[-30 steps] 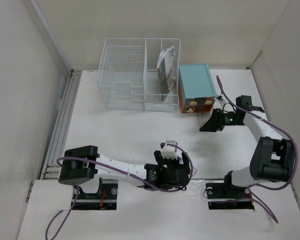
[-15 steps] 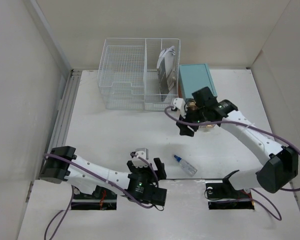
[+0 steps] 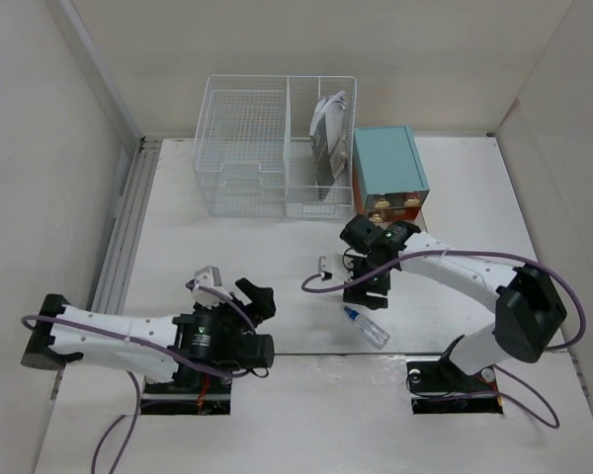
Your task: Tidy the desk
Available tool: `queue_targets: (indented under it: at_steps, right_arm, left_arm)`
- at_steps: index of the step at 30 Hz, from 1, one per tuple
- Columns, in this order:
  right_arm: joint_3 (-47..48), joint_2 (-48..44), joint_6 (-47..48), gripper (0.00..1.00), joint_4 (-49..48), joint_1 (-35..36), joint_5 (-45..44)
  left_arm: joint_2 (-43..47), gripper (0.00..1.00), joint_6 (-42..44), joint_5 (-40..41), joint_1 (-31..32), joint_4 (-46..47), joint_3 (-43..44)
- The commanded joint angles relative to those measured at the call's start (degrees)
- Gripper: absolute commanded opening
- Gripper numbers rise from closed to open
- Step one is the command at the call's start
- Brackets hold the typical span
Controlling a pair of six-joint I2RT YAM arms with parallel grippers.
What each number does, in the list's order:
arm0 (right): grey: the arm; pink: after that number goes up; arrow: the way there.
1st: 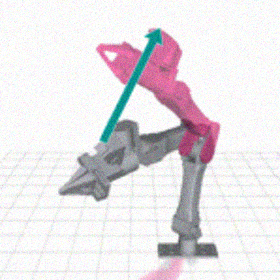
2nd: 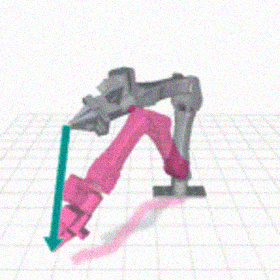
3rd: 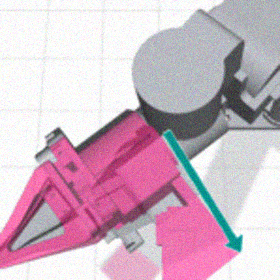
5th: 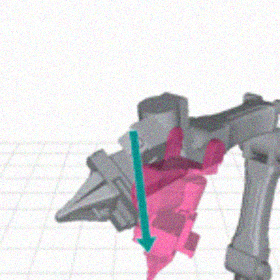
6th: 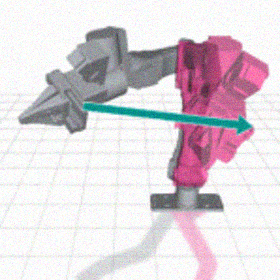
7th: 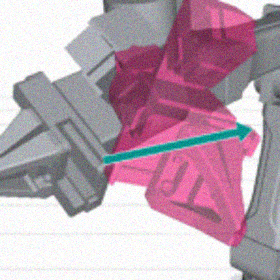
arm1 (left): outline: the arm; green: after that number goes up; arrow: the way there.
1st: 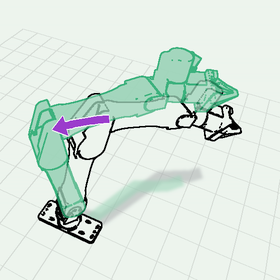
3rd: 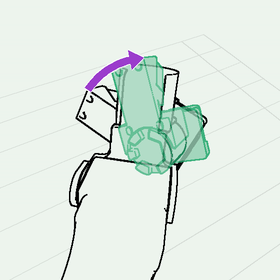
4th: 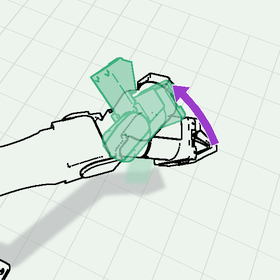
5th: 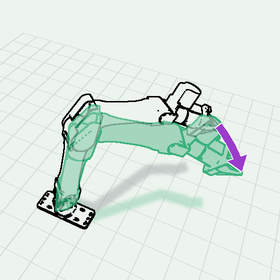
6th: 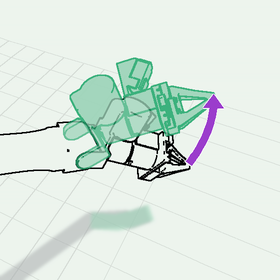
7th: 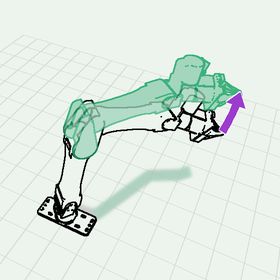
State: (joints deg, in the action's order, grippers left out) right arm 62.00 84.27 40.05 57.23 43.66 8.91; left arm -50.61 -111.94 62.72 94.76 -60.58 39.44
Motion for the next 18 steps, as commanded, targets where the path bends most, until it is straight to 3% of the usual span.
queue_targets:
  at_steps: [1,4,5,6,9,10,14,15,16,18]
  right_arm:
    - [0.9,0.8,0.6,0.74,1.6,1.7,-2.1]
    - [2.2,2.4,0.6,0.74,3.1,2.3,-1.0]
    - [2.7,2.9,0.6,0.74,3.7,2.8,-0.3]
    - [3.9,3.4,0.6,0.74,4.3,2.8,0.3]
    - [6.1,6.1,0.6,0.75,8.2,3.4,4.7]
    - [7.4,7.0,0.6,0.75,9.0,3.4,5.8]
    - [10.3,9.7,-0.2,0.75,11.6,4.0,12.3]
    - [10.3,10.2,-1.2,0.75,11.6,4.0,13.1]
    - [11.1,10.7,-2.1,0.75,11.6,4.0,14.0]
    - [11.1,10.7,-5.1,0.75,9.1,4.0,10.6]
  left_arm:
    - [4.1,0.80,3.5,7.3,-4.1,1.6,1.4]
    - [6.9,0.80,20.9,10.2,-7.8,7.9,4.1]
    - [6.9,0.80,21.0,10.8,-8.6,9.4,4.8]
    - [6.9,0.80,34.8,11.5,-9.3,17.3,4.9]
    - [4.1,0.80,60.5,12.2,-10.5,38.2,4.9]
    - [2.4,0.80,68.5,12.9,-11.4,39.1,5.8]
    - [-10.2,0.80,70.7,20.8,-19.6,30.3,14.4]
    - [-13.1,0.80,66.2,22.3,-22.1,25.5,20.4]
    - [-18.7,0.80,59.4,23.1,-27.6,11.0,24.2]
    - [-23.8,0.80,42.0,25.1,-32.5,-4.6,34.5]
